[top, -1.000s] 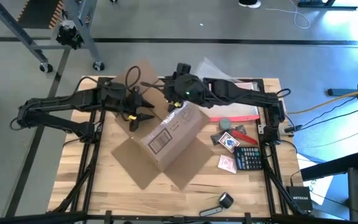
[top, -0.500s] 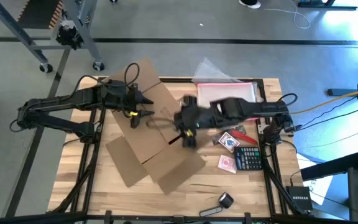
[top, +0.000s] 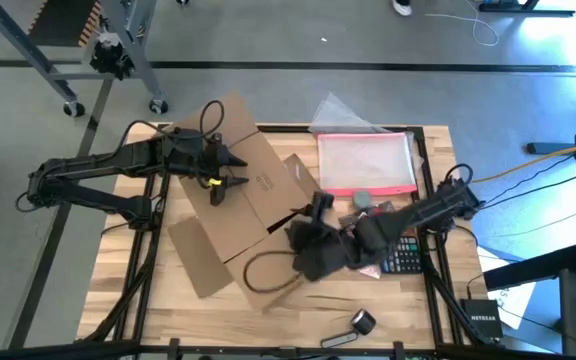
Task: Unpack boxes
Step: Break down box until it is fully flat
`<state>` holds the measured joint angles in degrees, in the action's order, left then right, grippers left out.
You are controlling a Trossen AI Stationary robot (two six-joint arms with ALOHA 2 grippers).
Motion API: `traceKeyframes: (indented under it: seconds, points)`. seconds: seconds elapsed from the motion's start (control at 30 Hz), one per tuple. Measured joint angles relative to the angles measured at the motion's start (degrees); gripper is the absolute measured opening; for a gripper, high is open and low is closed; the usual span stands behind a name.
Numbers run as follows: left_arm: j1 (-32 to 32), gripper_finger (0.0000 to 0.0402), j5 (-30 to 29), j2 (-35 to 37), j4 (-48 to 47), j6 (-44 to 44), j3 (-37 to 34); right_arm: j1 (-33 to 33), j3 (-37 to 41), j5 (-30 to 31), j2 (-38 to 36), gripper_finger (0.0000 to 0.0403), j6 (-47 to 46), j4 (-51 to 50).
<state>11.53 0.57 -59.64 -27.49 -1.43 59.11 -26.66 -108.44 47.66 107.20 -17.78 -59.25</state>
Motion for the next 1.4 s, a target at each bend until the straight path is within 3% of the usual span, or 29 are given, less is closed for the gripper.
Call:
traceKeyframes:
  seconds: [0.23, 0.57, 0.73, 0.83, 1.1, 1.4]
  points:
    - [0.0, 0.0209, 0.1, 0.0, 0.0, -0.4, 0.0, -5.8, 11.0, 18.1, 0.0, 0.0225, -13.2, 7.4]
    - [-0.3, 0.0209, 0.1, 0.0, 0.0, 0.8, -0.3, -5.5, 27.2, 39.6, 0.2, 0.0225, -18.5, 25.2]
    - [-0.3, 0.0209, 0.2, 0.0, 2.3, 1.1, -2.8, -1.5, 31.3, 39.8, 0.2, 0.0225, -27.3, 26.4]
    - [-0.3, 0.0209, 0.3, -0.1, 2.7, 1.5, -4.0, -0.1, 31.0, 38.9, 0.6, 0.0225, -26.9, 25.3]
    - [-0.8, 0.0209, 0.5, 2.3, 2.2, 2.6, -3.1, -0.8, 22.3, 31.4, -5.4, 0.0225, -8.6, 24.7]
    - [-2.2, 0.0209, -0.1, 6.1, -1.5, -1.8, 2.9, 4.5, 9.1, 12.7, -10.5, 0.0225, 6.0, 15.4]
